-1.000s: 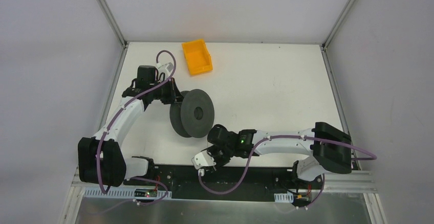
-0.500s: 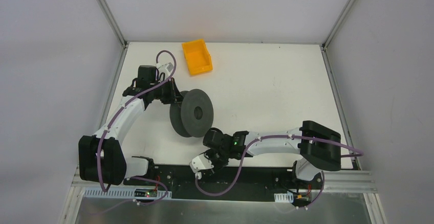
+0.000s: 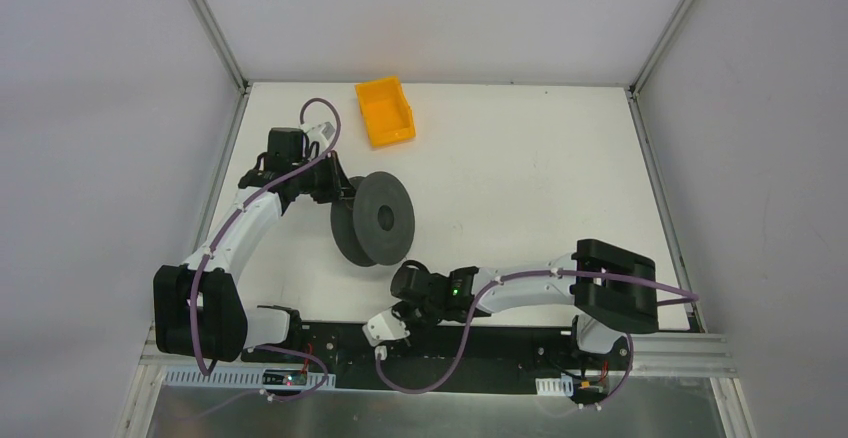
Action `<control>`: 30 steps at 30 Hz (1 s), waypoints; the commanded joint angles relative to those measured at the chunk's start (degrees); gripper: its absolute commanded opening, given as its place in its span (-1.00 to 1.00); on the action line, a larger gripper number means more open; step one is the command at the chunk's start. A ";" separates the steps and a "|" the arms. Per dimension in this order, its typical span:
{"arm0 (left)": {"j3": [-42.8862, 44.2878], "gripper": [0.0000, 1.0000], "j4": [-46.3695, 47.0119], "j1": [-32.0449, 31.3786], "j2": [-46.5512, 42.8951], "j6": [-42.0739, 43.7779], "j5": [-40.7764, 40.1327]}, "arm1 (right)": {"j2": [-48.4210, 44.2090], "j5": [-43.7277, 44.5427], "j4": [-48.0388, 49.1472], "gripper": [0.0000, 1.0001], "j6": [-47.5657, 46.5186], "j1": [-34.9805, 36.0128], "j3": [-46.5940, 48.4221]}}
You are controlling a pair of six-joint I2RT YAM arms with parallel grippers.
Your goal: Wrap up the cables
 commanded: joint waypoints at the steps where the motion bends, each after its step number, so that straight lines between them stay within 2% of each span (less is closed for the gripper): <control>1: 2.37 -1.00 1.00 0.63 -0.41 -3.17 -0.81 | -1.36 4.57 6.61 -1.00 3.51 -0.84 -2.26; 9: 1.80 -1.00 0.97 0.64 -0.77 -5.35 -2.96 | -3.55 10.14 17.54 -1.00 13.36 -0.84 -4.79; 12: 1.24 -1.00 0.97 0.64 -1.32 -5.81 -4.49 | -3.57 14.76 20.10 -1.00 18.58 -0.84 -4.09; 22: 0.18 -1.00 0.60 0.61 -2.32 -6.43 -7.75 | -4.94 19.17 25.03 -1.00 23.24 -0.96 -5.41; 30: -1.05 -1.00 1.04 0.59 -3.63 -11.78 -11.07 | -5.40 25.45 38.65 -1.00 29.72 -1.66 -8.04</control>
